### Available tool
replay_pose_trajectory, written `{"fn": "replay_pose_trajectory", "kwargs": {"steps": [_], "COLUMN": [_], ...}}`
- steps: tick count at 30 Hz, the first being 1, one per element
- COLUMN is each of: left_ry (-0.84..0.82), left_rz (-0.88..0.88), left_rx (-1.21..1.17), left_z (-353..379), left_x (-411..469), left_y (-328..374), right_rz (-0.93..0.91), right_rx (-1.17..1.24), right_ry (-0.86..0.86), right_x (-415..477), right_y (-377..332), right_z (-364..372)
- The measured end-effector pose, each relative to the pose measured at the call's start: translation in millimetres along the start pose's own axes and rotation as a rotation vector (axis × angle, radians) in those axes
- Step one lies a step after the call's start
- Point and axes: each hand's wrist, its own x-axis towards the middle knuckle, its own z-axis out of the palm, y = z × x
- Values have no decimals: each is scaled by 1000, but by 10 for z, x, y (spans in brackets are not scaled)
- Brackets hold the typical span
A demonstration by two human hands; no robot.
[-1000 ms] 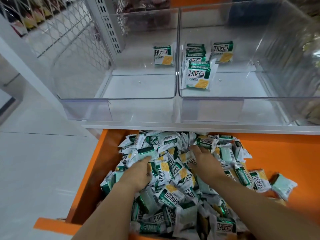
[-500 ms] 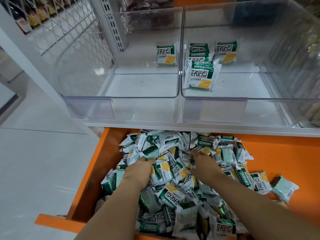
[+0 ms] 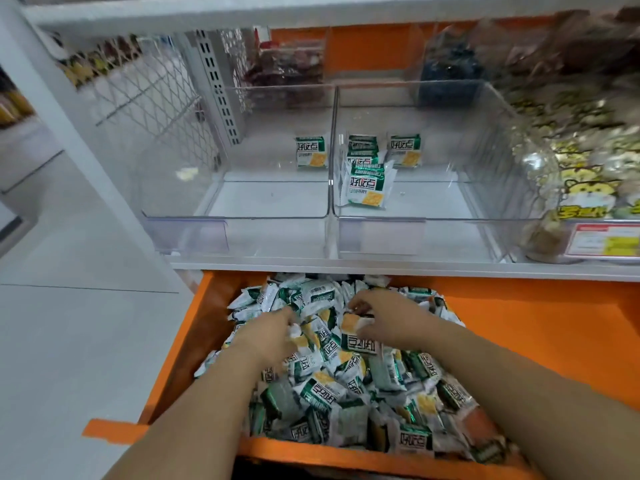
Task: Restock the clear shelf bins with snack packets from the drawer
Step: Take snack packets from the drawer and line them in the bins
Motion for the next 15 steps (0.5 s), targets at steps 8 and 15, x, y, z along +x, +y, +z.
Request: {"fn": "replay_pose_trajectory", "kwargs": {"steps": [8,15], "left_ry": [117,268], "left_rz": [197,288], "left_rx": [-345,-808], "left_z": [-614,-627], "left_x": [-677,-966], "left_y": [406,646], "right_rz": [-138,-236], "right_rx": [271,681], "right_ry": [298,482], "right_x": [-838,-1107], "right_y": [-327,-394], "right_z": [-568,-546]}}
